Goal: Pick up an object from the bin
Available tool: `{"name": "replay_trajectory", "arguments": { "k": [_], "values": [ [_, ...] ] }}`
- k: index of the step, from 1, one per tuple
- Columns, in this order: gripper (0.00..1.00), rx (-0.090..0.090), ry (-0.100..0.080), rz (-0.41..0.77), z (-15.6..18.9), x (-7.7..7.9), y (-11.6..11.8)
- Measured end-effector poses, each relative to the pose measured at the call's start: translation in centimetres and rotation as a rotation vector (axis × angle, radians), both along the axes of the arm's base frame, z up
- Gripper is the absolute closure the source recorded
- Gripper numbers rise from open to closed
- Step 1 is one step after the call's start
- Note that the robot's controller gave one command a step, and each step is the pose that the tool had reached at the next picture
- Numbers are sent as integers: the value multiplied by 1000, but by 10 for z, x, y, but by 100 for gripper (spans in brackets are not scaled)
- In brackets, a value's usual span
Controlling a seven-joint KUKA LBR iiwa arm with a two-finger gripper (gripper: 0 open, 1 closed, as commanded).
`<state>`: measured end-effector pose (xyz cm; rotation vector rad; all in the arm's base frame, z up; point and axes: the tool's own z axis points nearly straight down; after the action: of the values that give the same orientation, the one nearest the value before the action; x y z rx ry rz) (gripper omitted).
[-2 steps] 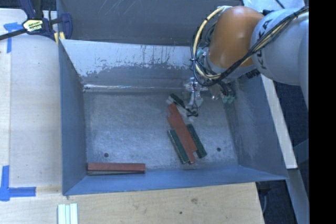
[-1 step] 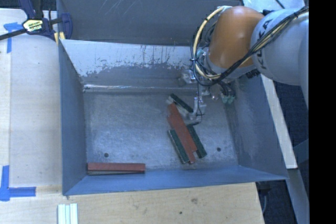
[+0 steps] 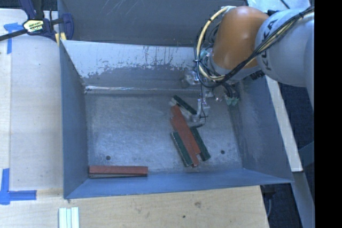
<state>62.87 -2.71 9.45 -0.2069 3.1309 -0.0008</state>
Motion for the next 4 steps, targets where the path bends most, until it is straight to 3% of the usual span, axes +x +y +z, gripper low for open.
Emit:
{"name": "replay_trajectory", "arguments": {
  "k": [1,2,3,4],
  "values": [
    [100,0,-1,350,-21,-3,66],
    [100,0,-1,350,-21,-3,66],
    [0,0,3,557,-8,-30,87],
    [100,0,3,556,-8,-30,87]
  ]
}}
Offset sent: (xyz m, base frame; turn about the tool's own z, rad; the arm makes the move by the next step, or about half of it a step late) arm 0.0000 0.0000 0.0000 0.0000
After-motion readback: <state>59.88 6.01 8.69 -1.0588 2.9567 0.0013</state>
